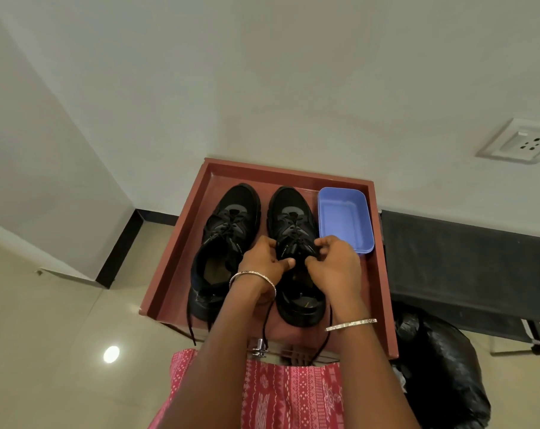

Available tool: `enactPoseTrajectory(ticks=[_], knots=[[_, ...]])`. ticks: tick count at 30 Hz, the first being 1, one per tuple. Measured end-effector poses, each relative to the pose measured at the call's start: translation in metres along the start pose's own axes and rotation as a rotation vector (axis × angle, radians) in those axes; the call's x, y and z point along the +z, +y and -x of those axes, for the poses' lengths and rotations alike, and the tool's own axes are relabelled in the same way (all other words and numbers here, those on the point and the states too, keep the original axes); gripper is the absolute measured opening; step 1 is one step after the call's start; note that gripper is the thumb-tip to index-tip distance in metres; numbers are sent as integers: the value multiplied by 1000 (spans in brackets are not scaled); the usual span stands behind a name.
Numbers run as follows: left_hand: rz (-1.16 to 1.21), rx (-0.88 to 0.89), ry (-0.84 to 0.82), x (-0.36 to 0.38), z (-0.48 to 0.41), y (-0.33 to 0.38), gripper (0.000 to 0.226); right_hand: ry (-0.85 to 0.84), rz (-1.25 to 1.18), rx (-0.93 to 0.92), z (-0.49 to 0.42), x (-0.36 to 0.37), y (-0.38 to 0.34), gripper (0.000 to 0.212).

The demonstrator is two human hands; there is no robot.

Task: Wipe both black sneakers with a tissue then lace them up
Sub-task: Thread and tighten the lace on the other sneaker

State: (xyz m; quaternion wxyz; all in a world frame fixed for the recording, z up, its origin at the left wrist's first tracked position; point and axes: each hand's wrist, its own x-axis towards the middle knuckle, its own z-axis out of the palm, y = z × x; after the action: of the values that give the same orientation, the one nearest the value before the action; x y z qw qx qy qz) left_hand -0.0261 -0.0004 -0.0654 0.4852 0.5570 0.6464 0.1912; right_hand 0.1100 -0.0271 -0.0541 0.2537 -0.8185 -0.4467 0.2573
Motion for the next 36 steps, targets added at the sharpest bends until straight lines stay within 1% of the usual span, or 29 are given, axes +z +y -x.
enactPoseTrajectory(ticks=[2, 4, 5, 6, 8, 9, 10, 11, 12, 14, 16, 17, 20, 24, 28, 30, 32, 36], knots=[[34, 31, 13, -10, 7, 1, 44, 110, 0, -84, 6, 3, -14, 33], [57, 85, 128, -24, 14, -1, 31, 165, -80, -177, 13, 9, -30, 25], [73, 109, 218, -33, 17, -3, 23, 149, -111, -215, 17, 14, -37, 20], [78, 123, 321, -42, 19, -6, 16, 104, -131, -236, 21, 20, -44, 17], [9, 108, 526, -62, 23, -12, 8, -41, -147, -236, 27, 34, -55, 14], [-30, 77, 596, -73, 24, -15, 10, -112, -145, -218, 28, 42, -59, 12], [-53, 38, 628, -82, 24, -19, 13, -173, -149, -193, 28, 49, -63, 12], [-59, -8, 616, -90, 23, -24, 19, -223, -165, -156, 27, 54, -67, 14], [-60, -55, 570, -95, 21, -29, 26, -258, -196, -121, 27, 59, -71, 18], [-83, -134, 417, -99, 14, -39, 39, -288, -268, -71, 27, 69, -79, 24], [-105, -160, 283, -100, 8, -44, 46, -278, -268, -75, 27, 77, -85, 28], [-123, -156, 262, -100, 5, -45, 46, -265, -252, -78, 27, 82, -86, 29], [-173, -161, 273, -103, -1, -45, 41, -209, -263, -35, 25, 87, -87, 24], [-110, -196, 189, -97, -6, -46, 42, -150, -357, 117, 19, 82, -83, 11], [-96, -204, 156, -93, -5, -46, 41, -224, -663, 291, 15, 73, -82, 10], [-111, -209, 134, -91, -5, -45, 41, -256, -791, 312, 15, 64, -85, 5], [-124, -217, 129, -91, -4, -44, 41, -294, -941, 273, 17, 54, -89, 8], [-131, -226, 123, -92, -4, -40, 42, -338, -1415, 112, 14, 37, -93, 18]])
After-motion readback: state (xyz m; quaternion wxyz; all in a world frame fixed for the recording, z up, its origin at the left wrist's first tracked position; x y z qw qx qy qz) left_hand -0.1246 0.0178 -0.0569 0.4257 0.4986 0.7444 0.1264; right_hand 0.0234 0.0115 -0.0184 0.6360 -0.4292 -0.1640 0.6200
